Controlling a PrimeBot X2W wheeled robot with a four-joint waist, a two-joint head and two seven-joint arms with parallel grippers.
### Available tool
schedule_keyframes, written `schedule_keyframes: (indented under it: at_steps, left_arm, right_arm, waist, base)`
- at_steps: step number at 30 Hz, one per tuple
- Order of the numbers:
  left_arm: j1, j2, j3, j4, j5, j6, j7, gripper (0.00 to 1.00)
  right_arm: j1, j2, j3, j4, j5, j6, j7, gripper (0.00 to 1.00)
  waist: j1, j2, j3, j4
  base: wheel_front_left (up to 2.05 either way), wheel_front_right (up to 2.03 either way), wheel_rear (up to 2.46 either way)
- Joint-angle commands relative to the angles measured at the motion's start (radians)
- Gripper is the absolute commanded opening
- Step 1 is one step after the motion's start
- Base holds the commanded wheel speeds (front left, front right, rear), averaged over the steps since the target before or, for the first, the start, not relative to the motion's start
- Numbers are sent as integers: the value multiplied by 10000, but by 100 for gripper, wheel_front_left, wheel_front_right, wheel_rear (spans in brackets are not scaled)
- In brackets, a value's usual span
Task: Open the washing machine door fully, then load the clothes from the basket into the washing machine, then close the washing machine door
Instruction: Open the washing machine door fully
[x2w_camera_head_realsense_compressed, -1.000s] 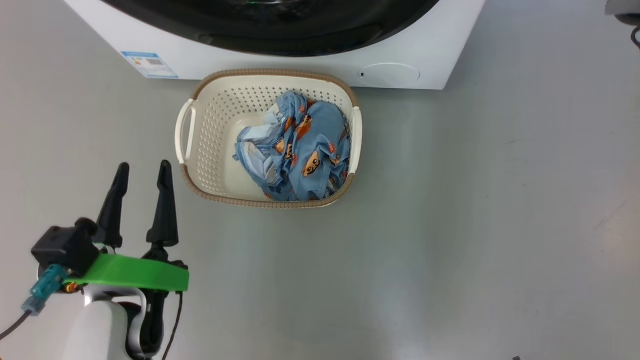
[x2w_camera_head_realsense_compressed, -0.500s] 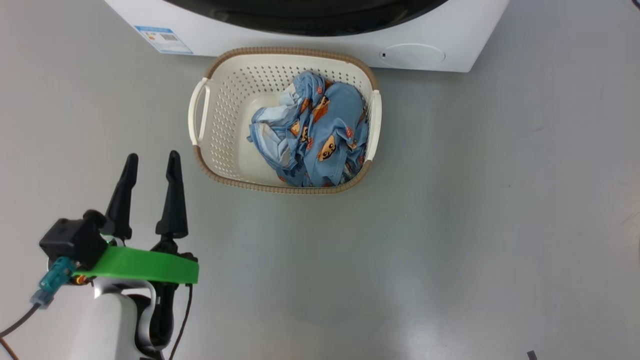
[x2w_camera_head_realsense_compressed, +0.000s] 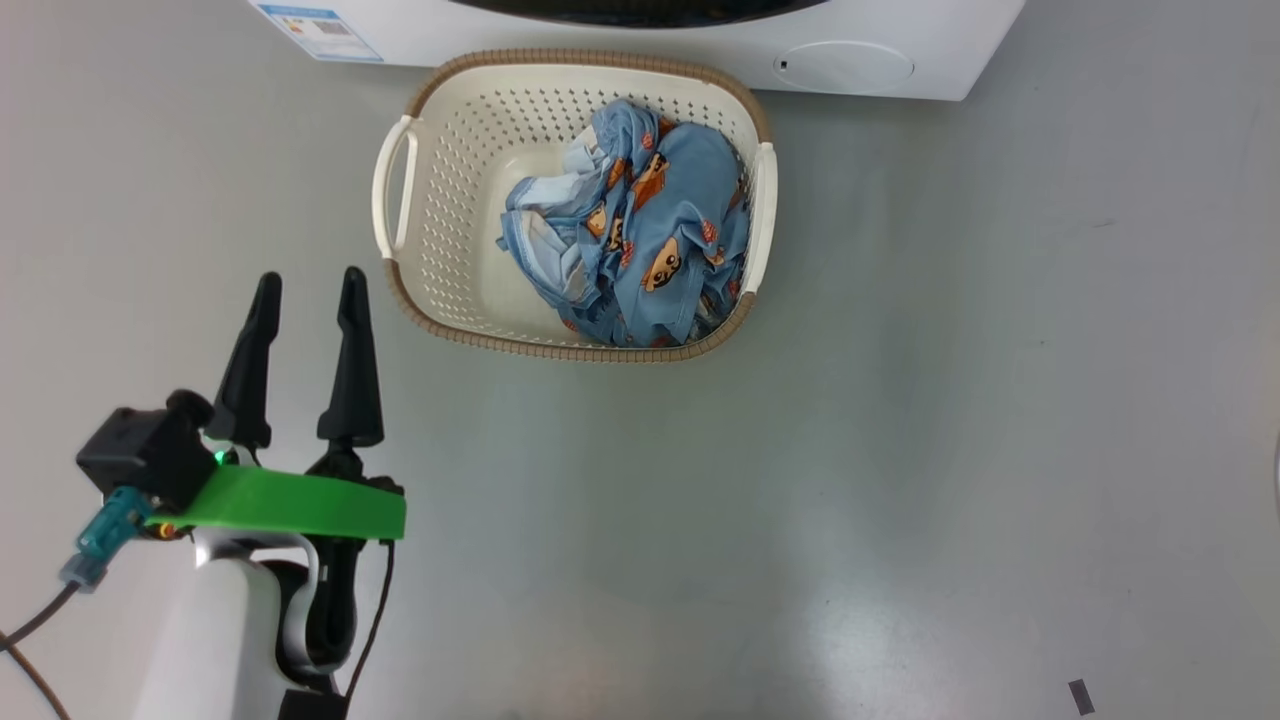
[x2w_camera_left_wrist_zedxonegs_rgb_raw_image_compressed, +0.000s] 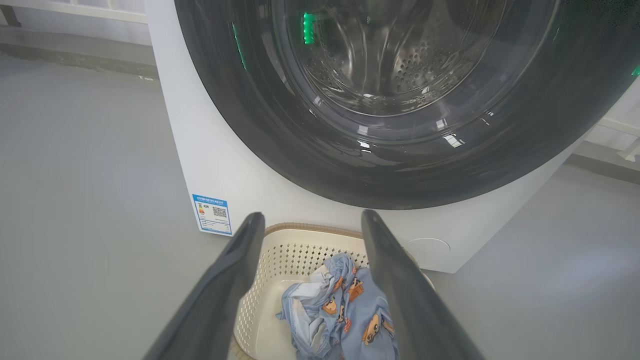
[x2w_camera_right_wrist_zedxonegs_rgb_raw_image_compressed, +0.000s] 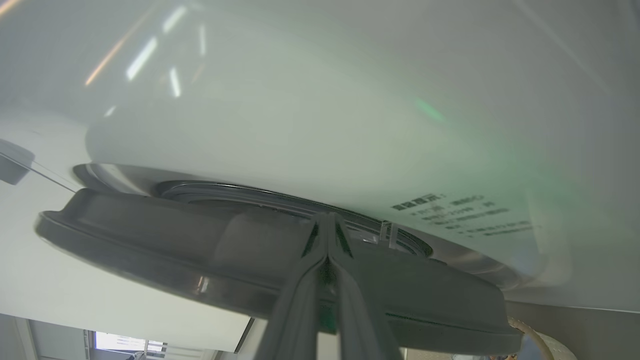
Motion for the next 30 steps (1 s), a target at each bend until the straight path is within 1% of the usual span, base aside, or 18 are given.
schedule_keyframes:
  at_steps: [1,9,17,30]
  left_arm:
    - [-187,223,277,-234,-48,-27,-53,100]
    - [-267,195,219,-249,-109,-27,-53,100]
    - [-357,177,82,-281,-200,-27,-53,100]
    - [-452,170,108,-299,-199,-27,-53,100]
  right_arm:
    - [-348,314,-37,-257,-162,-11,84,0]
    - [-589,499,-214,-202,-597,-11,227,0]
    - [-905,507,-513,-151,-1115,-11,377,0]
    - [-863,787,-1018,-175,-1424,-11,1927,0]
  waist:
    - [0,-1,65,44]
    - [0,-1,235,132]
    - [0,-1,380,238]
    - [0,-1,394,252]
  base:
    - [0,0,0]
    - [0,0,0]
    - [0,0,0]
    - [0,0,0]
